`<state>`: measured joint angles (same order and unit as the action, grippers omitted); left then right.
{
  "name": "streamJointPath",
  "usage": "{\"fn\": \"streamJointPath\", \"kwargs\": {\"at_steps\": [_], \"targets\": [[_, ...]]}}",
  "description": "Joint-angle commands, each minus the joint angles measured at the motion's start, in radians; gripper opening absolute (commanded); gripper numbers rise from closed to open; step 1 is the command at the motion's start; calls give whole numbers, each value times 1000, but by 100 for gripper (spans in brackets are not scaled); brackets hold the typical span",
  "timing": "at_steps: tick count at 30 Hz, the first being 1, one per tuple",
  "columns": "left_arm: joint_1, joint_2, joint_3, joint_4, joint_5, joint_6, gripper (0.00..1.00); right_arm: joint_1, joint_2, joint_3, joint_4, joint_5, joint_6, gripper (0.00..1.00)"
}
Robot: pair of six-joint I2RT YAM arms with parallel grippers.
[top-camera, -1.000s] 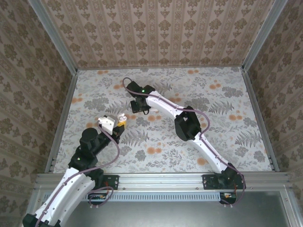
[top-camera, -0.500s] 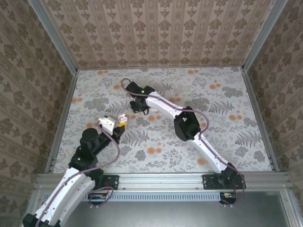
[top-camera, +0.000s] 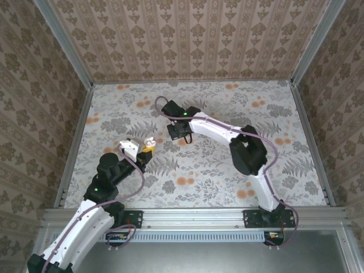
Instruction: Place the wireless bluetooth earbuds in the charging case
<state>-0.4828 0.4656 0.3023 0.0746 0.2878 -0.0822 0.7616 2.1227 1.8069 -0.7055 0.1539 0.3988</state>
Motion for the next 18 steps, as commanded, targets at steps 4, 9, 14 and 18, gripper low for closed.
{"fn": "streamJointPath", "kwargs": {"at_steps": [4,9,14,18], "targets": [[6,113,21,178,189,-88,0,35,-298,-232,200,142,-35,10],[5,237,89,236,343,-122,0,87,-494,-361,308,204,-124,9],[4,326,126,328,480,-179,0,157,-654,-465,433,213,-230,8],[3,353,142,369,505,-220,0,201,-754,-533,512,217,-286,8]]}}
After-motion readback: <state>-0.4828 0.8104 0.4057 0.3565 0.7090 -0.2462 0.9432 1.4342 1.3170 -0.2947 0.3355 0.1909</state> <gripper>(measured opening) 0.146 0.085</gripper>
